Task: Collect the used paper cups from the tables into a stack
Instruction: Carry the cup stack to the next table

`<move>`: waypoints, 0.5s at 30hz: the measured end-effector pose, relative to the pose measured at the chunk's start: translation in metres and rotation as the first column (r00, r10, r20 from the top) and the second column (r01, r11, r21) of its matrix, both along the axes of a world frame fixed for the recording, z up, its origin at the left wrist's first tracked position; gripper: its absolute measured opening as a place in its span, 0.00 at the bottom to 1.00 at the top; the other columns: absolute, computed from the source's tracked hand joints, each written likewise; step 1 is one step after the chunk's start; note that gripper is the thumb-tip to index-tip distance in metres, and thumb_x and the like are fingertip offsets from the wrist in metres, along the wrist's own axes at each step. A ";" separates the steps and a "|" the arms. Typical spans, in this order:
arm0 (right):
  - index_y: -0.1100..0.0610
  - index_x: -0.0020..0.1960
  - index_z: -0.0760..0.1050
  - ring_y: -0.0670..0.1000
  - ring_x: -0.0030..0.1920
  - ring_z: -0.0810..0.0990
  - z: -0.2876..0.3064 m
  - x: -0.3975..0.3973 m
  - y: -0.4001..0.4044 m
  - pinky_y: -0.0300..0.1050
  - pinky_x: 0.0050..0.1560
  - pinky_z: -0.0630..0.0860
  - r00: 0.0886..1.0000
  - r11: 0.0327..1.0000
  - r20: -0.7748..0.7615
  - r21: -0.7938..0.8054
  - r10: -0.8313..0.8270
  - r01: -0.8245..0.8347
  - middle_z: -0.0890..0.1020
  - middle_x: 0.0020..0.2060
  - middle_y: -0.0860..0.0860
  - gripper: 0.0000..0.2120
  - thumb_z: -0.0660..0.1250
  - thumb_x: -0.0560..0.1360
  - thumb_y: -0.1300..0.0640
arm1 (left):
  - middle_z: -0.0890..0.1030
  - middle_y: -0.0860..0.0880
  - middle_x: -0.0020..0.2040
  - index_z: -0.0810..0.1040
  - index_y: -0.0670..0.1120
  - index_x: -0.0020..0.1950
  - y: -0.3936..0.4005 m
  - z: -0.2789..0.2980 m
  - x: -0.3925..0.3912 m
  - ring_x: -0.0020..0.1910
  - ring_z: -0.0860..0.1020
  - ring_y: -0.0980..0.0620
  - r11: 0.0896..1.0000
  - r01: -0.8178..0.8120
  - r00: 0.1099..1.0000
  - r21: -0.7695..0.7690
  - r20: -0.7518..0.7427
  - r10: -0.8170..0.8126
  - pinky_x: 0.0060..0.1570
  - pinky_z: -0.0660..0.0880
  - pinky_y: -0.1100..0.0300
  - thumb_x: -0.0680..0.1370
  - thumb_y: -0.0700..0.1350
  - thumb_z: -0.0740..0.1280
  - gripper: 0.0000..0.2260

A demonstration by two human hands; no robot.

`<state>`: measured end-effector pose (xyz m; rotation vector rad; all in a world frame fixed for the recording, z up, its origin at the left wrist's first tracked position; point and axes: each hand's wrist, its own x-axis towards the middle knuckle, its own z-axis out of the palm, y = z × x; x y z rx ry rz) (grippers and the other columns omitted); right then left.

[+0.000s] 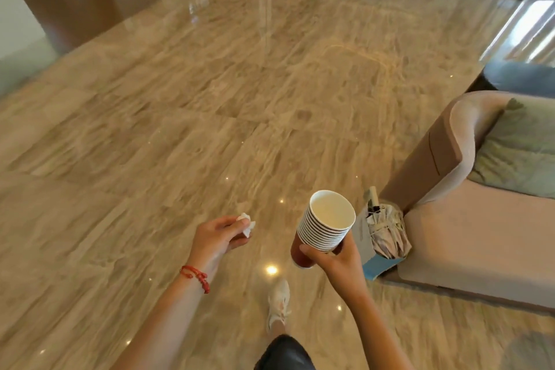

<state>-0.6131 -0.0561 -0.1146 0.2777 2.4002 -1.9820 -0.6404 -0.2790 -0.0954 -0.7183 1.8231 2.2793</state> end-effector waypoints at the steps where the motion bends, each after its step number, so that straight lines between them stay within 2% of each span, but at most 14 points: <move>1: 0.51 0.64 0.69 0.42 0.54 0.78 -0.002 -0.030 0.002 0.38 0.49 0.76 1.000 1.000 -0.001 -0.008 -0.008 0.008 0.80 0.53 0.43 0.33 0.79 0.63 0.58 | 0.84 0.43 0.39 0.82 0.38 0.43 0.002 -0.003 -0.030 0.34 0.83 0.53 1.000 -0.008 1.000 0.003 0.002 0.008 0.34 0.80 0.64 0.70 0.37 0.72 0.03; 5: 0.50 0.63 0.68 0.37 0.52 0.78 0.000 -0.158 0.013 0.34 0.46 0.77 1.000 1.000 -0.023 -0.014 0.013 -0.013 0.80 0.52 0.42 0.32 0.79 0.64 0.58 | 0.84 0.42 0.40 0.82 0.38 0.43 0.011 -0.006 -0.153 0.36 0.83 0.52 0.999 -0.034 0.999 -0.007 0.005 0.034 0.36 0.81 0.63 0.71 0.37 0.72 0.03; 12: 0.49 0.61 0.69 0.38 0.52 0.78 0.023 -0.352 0.022 0.32 0.46 0.76 0.999 1.000 -0.036 -0.012 0.009 -0.010 0.80 0.52 0.42 0.32 0.79 0.63 0.60 | 0.85 0.45 0.36 0.83 0.41 0.39 0.019 0.013 -0.342 0.35 0.83 0.52 0.999 -0.036 0.999 0.003 0.005 0.036 0.34 0.80 0.63 0.69 0.38 0.73 0.01; 15: 0.44 0.58 0.68 0.37 0.51 0.78 0.017 -0.426 0.021 0.32 0.46 0.77 1.000 1.000 -0.012 -0.008 0.019 -0.020 0.80 0.51 0.42 0.31 0.79 0.62 0.59 | 0.85 0.44 0.37 0.83 0.39 0.42 0.019 0.008 -0.419 0.37 0.83 0.51 1.000 -0.024 1.000 -0.001 0.020 0.024 0.35 0.80 0.63 0.69 0.38 0.74 0.04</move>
